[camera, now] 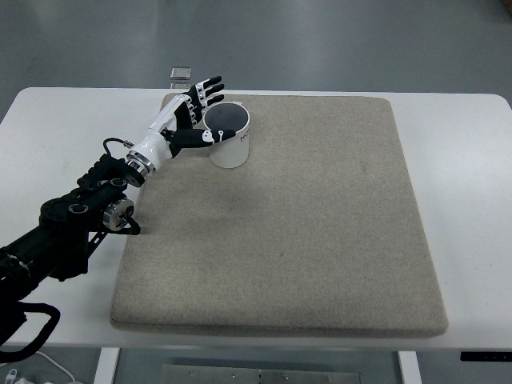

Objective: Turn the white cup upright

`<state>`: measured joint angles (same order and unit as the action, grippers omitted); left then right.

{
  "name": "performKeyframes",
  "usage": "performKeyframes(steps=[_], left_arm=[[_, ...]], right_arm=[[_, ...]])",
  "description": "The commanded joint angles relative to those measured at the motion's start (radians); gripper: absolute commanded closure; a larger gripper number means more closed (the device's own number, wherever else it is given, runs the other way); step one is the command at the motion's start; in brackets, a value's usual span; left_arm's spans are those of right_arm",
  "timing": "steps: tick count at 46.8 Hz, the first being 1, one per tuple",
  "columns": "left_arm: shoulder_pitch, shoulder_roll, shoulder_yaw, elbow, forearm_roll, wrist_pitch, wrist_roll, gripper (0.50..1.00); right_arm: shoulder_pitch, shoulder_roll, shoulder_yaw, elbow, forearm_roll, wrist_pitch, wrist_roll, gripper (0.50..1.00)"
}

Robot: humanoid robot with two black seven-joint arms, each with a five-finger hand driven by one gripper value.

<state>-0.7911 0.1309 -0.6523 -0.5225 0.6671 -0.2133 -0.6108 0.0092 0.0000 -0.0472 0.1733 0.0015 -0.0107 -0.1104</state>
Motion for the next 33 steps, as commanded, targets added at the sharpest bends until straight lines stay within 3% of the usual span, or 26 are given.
performKeyframes(steps=[1,10,33], left_arm=[[-0.002,0.006,-0.001,-0.013,0.0,-0.004,0.0,0.508],[-0.025,0.006,-0.001,-0.025,-0.033,-0.004,0.0,0.508],[-0.261,0.012,0.017,0.025,-0.231,0.009,0.0,0.508]], right_arm=[[0.0,0.0,0.001,0.0,0.0,0.0,0.0,0.57],[0.0,0.0,0.0,0.0,0.0,0.0,0.0,0.57],[0.0,0.0,0.0,0.0,0.0,0.002,0.0,0.57]])
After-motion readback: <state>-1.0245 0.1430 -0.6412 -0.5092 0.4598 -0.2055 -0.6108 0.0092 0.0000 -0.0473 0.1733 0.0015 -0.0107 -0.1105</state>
